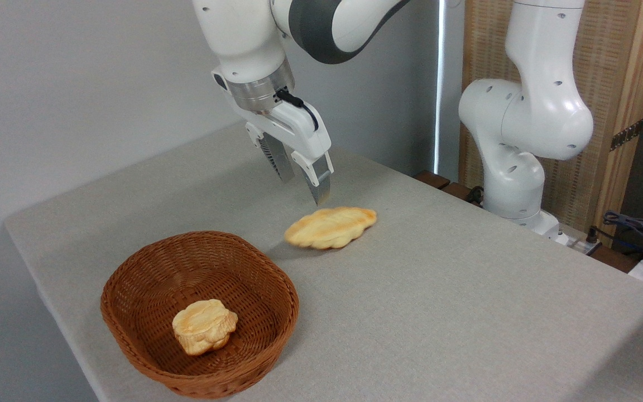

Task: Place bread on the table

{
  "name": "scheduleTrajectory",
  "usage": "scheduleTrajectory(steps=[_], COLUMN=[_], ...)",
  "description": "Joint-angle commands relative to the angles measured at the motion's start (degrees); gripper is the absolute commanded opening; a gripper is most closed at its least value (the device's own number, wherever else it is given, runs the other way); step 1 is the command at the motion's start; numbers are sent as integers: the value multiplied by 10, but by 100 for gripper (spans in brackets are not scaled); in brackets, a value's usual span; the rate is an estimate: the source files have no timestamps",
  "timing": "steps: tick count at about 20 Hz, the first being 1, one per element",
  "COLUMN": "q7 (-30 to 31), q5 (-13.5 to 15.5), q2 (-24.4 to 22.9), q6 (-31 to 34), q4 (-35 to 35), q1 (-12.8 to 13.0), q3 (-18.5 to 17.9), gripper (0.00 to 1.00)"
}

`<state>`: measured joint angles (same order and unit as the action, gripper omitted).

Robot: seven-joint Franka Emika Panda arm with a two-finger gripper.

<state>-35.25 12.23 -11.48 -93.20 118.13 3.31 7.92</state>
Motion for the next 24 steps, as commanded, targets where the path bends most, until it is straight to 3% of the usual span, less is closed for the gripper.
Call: scheduleTrajectory(steps=[1, 5, 8, 12, 17, 19, 24], q7=[-3, -2, -3, -4, -6, -6, -29], q5=[-8, -52, -60, -126, -128, -127, -125], q2=[-7, 4, 13, 33, 73, 87, 89], q6=[-13, -13, -13, -13, -12, -7, 0], q4=[-10, -73, -113, -156, -229, -255, -261], q1=[5, 4, 4, 4, -1, -1, 5], q3=[-4, -5, -10, -10, -13, -35, -53], gripper=[100, 100, 100, 100, 100, 100, 100])
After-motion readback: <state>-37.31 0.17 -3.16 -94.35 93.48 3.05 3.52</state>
